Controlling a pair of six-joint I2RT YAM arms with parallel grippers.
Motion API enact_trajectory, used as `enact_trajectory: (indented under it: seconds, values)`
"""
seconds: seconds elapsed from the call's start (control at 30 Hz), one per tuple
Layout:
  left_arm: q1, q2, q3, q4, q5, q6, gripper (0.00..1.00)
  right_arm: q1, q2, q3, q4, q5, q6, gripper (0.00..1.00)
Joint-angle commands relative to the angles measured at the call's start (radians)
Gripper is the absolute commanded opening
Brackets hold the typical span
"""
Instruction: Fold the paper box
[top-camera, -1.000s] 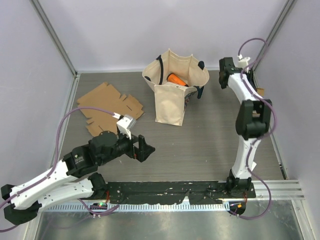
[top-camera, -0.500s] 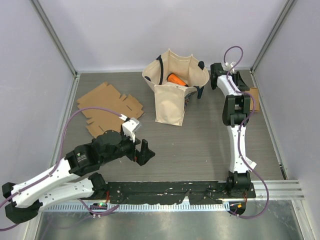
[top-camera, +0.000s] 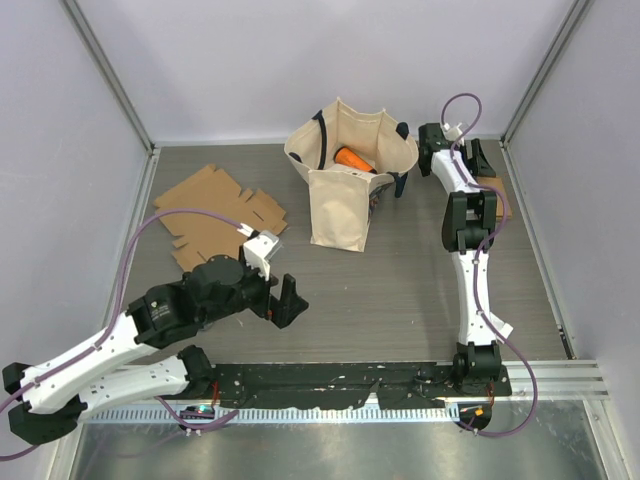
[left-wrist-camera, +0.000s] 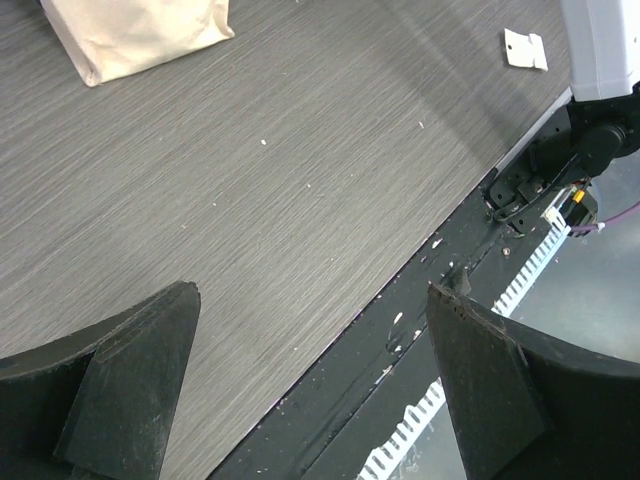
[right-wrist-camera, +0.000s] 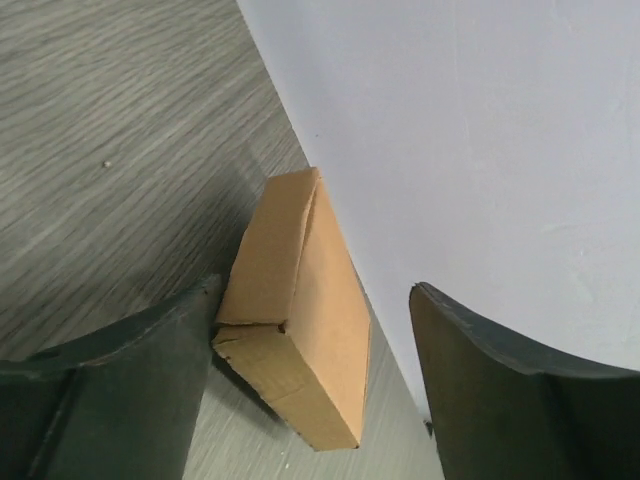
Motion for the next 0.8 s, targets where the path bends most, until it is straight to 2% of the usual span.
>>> enact_trajectory:
  seconds: [0.0,0.03,0.17,0.27,0.37,0.43,0.47,0.5,0.53,0.57,0.6,0.63,0.67,0.73,0.77]
  values:
    - [-0.001,-0.002,0.046,-0.044,-0.04,-0.008,1.0,0.006,-0.019,0.061,-0.021,-0.058,0.013,0.87]
    - [-0.001,-0.004,0.049,-0.047,-0.045,-0.014,1.0,0.006,-0.022,0.067,-0.018,-0.068,0.009,0.91]
    - [-0.001,-0.008,0.078,-0.094,-0.1,-0.022,1.0,0.008,-0.051,0.153,-0.103,-0.1,0.059,0.95]
    - [-0.001,0.01,0.106,-0.146,-0.211,-0.019,1.0,0.006,-0.173,0.181,-0.162,-0.163,0.154,0.95]
    - [0.019,0.078,0.157,-0.218,-0.295,-0.033,1.0,0.011,-0.371,0.095,-0.211,-0.357,0.292,0.95]
    - [0.057,0.113,0.178,-0.222,-0.301,-0.047,1.0,0.015,-0.546,-0.055,-0.208,-0.53,0.384,0.95]
    - [0.12,0.116,0.175,-0.202,-0.298,-0.051,1.0,0.02,-0.616,-0.115,-0.197,-0.598,0.413,0.95]
    - [0.166,0.121,0.169,-0.182,-0.289,-0.066,1.0,0.026,-0.687,-0.275,-0.167,-0.67,0.435,0.94]
    - [0.221,0.127,0.146,-0.155,-0.195,-0.071,1.0,0.047,-0.856,-0.381,-0.075,-0.8,0.462,0.93]
    - [0.349,0.134,0.135,-0.092,-0.132,-0.079,1.0,0.063,-0.943,-0.603,-0.023,-0.827,0.484,0.93]
    - [0.41,0.15,0.126,-0.061,-0.057,-0.089,1.0,0.086,-1.029,-0.716,0.037,-0.839,0.501,0.9]
    - [0.462,0.165,0.111,-0.032,0.003,-0.123,1.0,0.124,-1.198,-0.811,0.123,-0.842,0.506,0.9]
    - [0.549,0.209,0.106,0.017,0.089,-0.135,1.0,0.209,-1.264,-0.962,0.145,-0.807,0.51,0.9]
    - [0.609,0.246,0.106,0.056,0.122,-0.174,1.0,0.294,-1.378,-1.074,0.166,-0.847,0.53,0.88]
    - [0.666,0.287,0.106,0.092,0.152,-0.189,1.0,0.39,-1.465,-1.171,0.177,-0.908,0.574,0.86]
